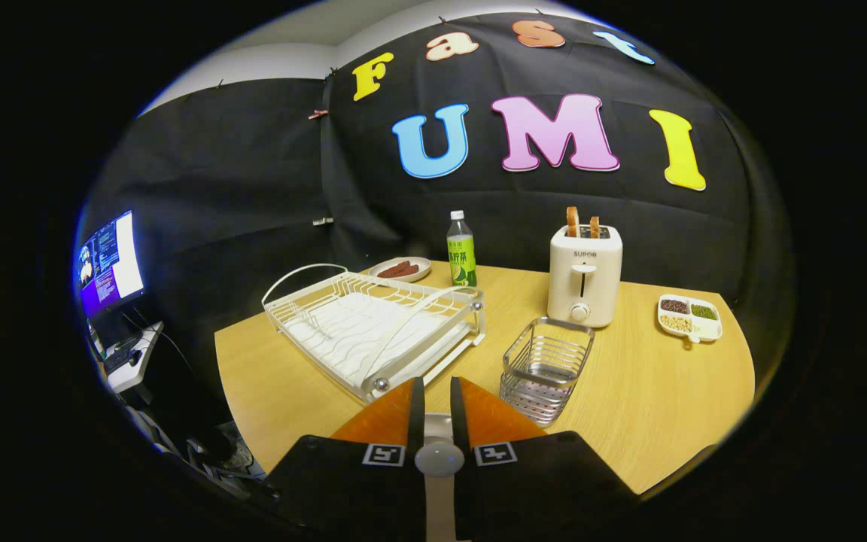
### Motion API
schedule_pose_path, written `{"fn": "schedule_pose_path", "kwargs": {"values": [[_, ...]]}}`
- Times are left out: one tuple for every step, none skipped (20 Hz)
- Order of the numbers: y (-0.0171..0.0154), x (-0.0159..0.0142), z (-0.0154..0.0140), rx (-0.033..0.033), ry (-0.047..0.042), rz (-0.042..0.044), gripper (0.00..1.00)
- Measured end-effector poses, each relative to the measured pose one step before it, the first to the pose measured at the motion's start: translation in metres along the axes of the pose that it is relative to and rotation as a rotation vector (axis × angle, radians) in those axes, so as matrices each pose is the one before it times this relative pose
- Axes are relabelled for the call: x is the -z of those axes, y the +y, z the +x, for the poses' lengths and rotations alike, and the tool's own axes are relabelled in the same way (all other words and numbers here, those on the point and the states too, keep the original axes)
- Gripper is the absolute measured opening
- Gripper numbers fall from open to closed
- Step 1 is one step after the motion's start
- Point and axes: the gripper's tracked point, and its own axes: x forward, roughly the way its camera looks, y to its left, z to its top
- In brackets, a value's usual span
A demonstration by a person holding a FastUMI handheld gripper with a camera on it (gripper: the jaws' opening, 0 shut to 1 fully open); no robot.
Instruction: Take the plate from the dish rack, then take the spoon from the basket and place it into the plate.
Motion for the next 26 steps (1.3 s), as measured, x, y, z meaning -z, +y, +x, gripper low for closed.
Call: {"fn": "schedule_pose_path", "kwargs": {"values": [[0.00489, -0.00023, 0.00184, -0.00645, -0.00671, 0.00163, 0.19], [0.00243, 0.00331, -0.00395, -0.00460, 0.01002, 0.00028, 0.19], [0.00307, 0.00501, -0.00048, -0.00889, 0.02111, 0.00047, 0.20], [0.00172, 0.00515, -0.00013, -0.00777, 0.02368, 0.00318, 0.20], [-0.00003, 0.00439, -0.00189, -0.00357, 0.02164, 0.00719, 0.20], [-0.00065, 0.00174, -0.00005, 0.00022, 0.01534, 0.00900, 0.20], [-0.00120, 0.00076, 0.00030, -0.00033, 0.00840, 0.00801, 0.21], [-0.00150, -0.00095, -0.00069, 0.00107, 0.00575, 0.00880, 0.21], [-0.00138, -0.00043, 0.00099, 0.00071, 0.00881, 0.01030, 0.21], [0.00071, 0.00051, 0.00081, -0.00323, 0.01708, 0.01124, 0.21], [-0.00244, 0.00055, -0.00033, 0.00396, 0.02110, 0.00960, 0.34], [0.00474, -0.00112, 0.00169, -0.01786, 0.01534, 0.01749, 0.48], [0.00353, -0.00342, -0.00191, -0.00995, 0.00956, 0.01590, 0.61], [-0.00118, -0.00587, -0.00253, 0.00011, 0.00021, 0.00732, 0.75], [-0.00092, -0.00804, -0.00172, 0.00377, -0.00863, -0.00022, 0.88], [0.00097, -0.00942, -0.00350, 0.00253, -0.01598, -0.00663, 0.94], [-0.00039, -0.01147, -0.00206, 0.00799, -0.01933, -0.01327, 0.99], [-0.00077, -0.01144, -0.00655, 0.01392, -0.02115, -0.01700, 0.99], [-0.00054, -0.01333, -0.00629, 0.01479, -0.02113, -0.01235, 0.99], [0.00062, -0.01363, -0.00736, 0.01369, -0.02411, -0.00554, 0.98], [0.00016, -0.01581, -0.00800, 0.01344, -0.02502, -0.00293, 0.99], [-0.00199, -0.01618, -0.00757, 0.02118, -0.02478, -0.00613, 0.98], [-0.00223, -0.01826, -0.00794, 0.02377, -0.02749, -0.00895, 0.98], [-0.00331, -0.01849, -0.00783, 0.02860, -0.03271, -0.00922, 0.98], [-0.00425, -0.02069, -0.00797, 0.02875, -0.03898, -0.00674, 0.98], [-0.00358, -0.01851, -0.00591, 0.03015, -0.04108, -0.00268, 0.98]]}}
